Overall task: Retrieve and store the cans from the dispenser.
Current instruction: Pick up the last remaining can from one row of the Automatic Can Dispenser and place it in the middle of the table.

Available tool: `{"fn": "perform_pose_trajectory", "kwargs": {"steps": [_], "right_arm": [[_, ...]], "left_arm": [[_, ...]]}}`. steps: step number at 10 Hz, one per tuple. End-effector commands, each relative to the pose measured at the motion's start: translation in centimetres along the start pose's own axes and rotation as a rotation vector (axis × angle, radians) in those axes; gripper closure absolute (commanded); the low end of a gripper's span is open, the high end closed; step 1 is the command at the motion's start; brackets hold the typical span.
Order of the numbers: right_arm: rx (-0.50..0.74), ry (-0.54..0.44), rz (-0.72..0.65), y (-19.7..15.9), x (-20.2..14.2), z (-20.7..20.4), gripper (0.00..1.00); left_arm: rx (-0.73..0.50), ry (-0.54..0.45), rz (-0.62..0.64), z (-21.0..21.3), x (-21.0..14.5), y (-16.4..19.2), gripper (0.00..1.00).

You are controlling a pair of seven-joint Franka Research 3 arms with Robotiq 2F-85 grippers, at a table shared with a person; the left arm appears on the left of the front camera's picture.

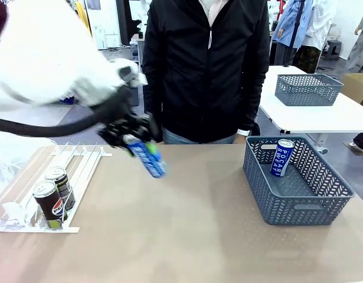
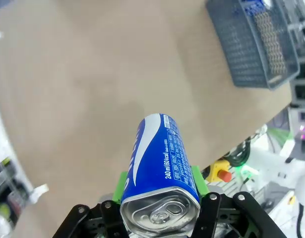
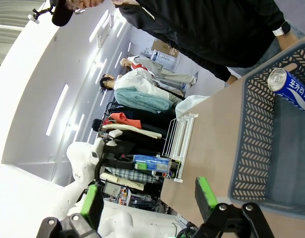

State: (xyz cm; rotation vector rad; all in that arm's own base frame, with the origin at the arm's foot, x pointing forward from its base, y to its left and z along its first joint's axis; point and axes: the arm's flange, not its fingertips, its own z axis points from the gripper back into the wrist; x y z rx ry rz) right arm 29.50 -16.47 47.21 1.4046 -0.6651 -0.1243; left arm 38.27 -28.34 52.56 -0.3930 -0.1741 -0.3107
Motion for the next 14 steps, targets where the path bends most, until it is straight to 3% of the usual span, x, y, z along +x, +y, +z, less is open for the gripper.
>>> {"fn": "perform_pose_trajectory", "kwargs": {"steps": [1,3,5,7,14], "right_arm": [[0.012,-0.009,-0.002,0.4,0.2,0.0,0.0],[0.012,-0.009,-0.002,0.4,0.2,0.0,0.0],[0.012,-0.009,-0.002,0.4,0.2,0.0,0.0],[0.012,-0.009,-0.002,0.4,0.2,0.0,0.0],[0.012,-0.009,-0.002,0.4,0.2,0.0,0.0]], "left_arm": [[0.083,0.051,-0.109,-3.3,1.9,-2.9,1.0],[0.208,0.073,-0.176,-9.3,1.8,-6.5,1.0],[0.346,0.08,-0.211,-13.3,0.8,-7.5,1.0],[0.409,0.086,-0.214,-15.0,1.2,-7.4,1.0],[0.399,0.154,-0.157,-16.5,2.5,-6.3,1.0]]}}
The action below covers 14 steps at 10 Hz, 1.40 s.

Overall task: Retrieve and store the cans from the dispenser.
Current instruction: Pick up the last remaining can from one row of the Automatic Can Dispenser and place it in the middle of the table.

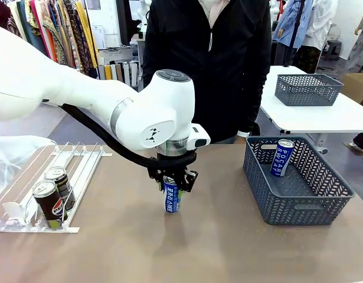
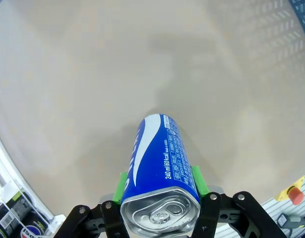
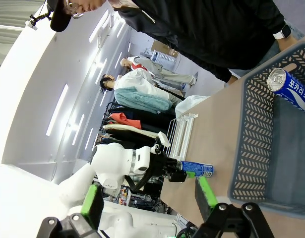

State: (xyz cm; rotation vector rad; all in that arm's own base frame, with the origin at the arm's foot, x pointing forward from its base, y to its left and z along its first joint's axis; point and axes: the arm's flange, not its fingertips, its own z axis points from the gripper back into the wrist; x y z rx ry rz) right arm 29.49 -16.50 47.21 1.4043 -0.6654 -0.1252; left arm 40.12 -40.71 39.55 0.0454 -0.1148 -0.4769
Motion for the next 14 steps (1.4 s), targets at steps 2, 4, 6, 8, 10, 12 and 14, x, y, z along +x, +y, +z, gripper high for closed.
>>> {"fn": "perform_pose_trajectory", "kwargs": {"steps": [2,4,6,8,10,12,14], "right_arm": [[0.013,-0.008,-0.002,0.4,0.2,0.0,0.0],[0.013,-0.008,-0.002,0.4,0.2,0.0,0.0],[0.013,-0.008,-0.002,0.4,0.2,0.0,0.0],[0.013,-0.008,-0.002,0.4,0.2,0.0,0.0],[0.013,-0.008,-0.002,0.4,0.2,0.0,0.0],[0.013,-0.008,-0.002,0.4,0.2,0.0,0.0],[0.013,-0.008,-0.002,0.4,0.2,0.0,0.0]], "left_arm": [[-0.009,0.017,0.028,0.8,0.4,-0.2,0.77],[-0.006,0.0,0.028,0.9,0.4,0.0,0.0],[-0.011,-0.025,0.037,1.5,0.2,0.2,0.0],[-0.046,-0.091,0.063,4.5,-0.7,1.3,0.0],[-0.111,-0.18,0.065,11.8,-4.6,5.3,0.0],[-0.212,-0.2,0.083,17.1,-8.1,11.4,0.0],[-0.412,-0.225,0.246,19.8,-11.1,21.3,0.0]]}}
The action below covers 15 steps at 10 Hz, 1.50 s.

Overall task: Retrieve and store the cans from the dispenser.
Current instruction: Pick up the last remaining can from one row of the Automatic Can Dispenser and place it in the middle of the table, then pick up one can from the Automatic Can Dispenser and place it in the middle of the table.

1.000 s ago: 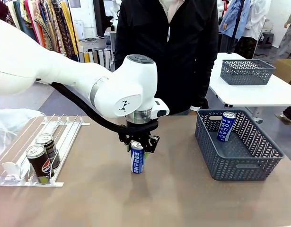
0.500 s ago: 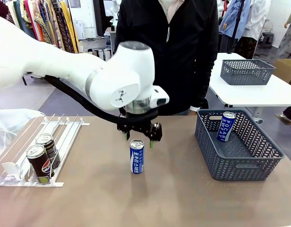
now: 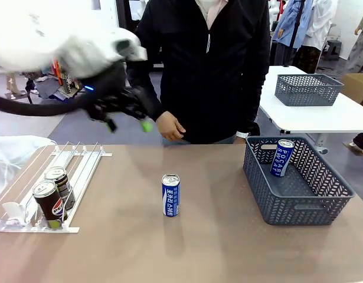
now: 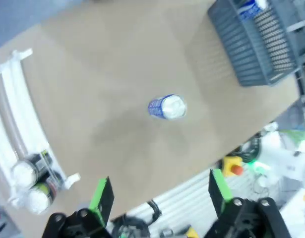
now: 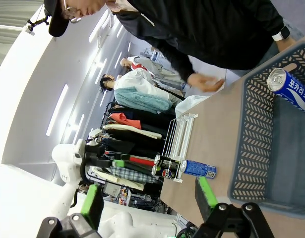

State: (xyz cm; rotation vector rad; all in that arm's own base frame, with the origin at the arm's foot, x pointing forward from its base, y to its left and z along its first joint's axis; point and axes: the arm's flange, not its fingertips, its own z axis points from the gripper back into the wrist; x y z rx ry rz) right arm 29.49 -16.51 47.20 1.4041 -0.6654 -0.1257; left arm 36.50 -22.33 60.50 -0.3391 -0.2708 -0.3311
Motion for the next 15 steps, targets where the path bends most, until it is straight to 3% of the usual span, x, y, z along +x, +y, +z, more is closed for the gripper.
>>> {"fn": "perform_pose_trajectory", "kwargs": {"steps": [1,4,7,8,9,10,15], "right_arm": [[0.013,-0.008,-0.001,0.4,0.2,0.0,0.0],[0.013,-0.008,-0.001,0.4,0.2,0.0,0.0],[0.013,-0.008,-0.001,0.4,0.2,0.0,0.0],[0.013,-0.008,-0.001,0.4,0.2,0.0,0.0],[0.013,-0.008,-0.001,0.4,0.2,0.0,0.0],[0.013,-0.008,-0.001,0.4,0.2,0.0,0.0],[0.013,-0.008,-0.001,0.4,0.2,0.0,0.0]], "left_arm": [[-0.156,-0.017,0.184,3.0,-1.5,10.1,0.0],[-0.391,-0.14,0.497,6.1,-8.0,24.6,0.0],[-0.61,-0.263,0.738,4.5,-16.1,33.8,0.0],[-0.681,-0.329,0.832,3.8,-18.1,35.6,0.0],[-0.755,-0.354,0.85,3.2,-19.0,36.6,0.0],[-0.591,-0.255,0.811,4.7,-17.9,35.7,0.0],[-0.591,-0.255,0.811,4.7,-17.9,35.7,0.0]]}}
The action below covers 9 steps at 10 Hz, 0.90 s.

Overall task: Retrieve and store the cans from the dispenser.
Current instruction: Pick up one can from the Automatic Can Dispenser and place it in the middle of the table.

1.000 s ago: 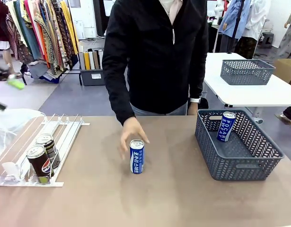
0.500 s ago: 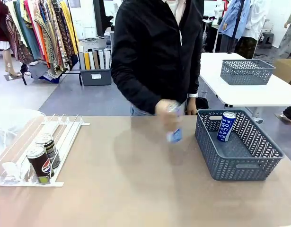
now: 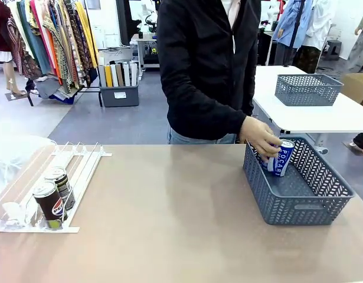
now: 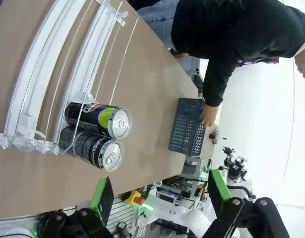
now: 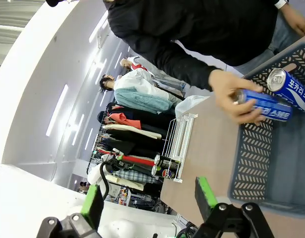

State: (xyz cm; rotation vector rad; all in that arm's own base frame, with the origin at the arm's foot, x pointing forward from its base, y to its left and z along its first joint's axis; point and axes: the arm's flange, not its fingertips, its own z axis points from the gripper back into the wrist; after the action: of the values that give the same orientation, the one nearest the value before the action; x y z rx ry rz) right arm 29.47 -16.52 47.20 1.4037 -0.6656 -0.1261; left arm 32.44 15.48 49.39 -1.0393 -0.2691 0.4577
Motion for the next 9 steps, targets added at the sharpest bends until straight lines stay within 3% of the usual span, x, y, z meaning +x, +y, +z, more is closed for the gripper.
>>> {"fn": "perform_pose_trajectory", "kwargs": {"steps": [1,7,9], "right_arm": [[0.014,-0.008,-0.001,0.4,0.2,-0.1,0.0],[0.014,-0.008,-0.001,0.4,0.2,-0.1,0.0],[0.014,-0.008,-0.001,0.4,0.2,-0.1,0.0]], "left_arm": [[0.006,0.01,-0.001,0.5,-0.1,0.4,0.0],[-0.003,-0.001,0.007,0.3,-0.1,0.2,0.0],[0.27,0.07,-0.102,-1.4,-2.9,-3.1,0.0]]}}
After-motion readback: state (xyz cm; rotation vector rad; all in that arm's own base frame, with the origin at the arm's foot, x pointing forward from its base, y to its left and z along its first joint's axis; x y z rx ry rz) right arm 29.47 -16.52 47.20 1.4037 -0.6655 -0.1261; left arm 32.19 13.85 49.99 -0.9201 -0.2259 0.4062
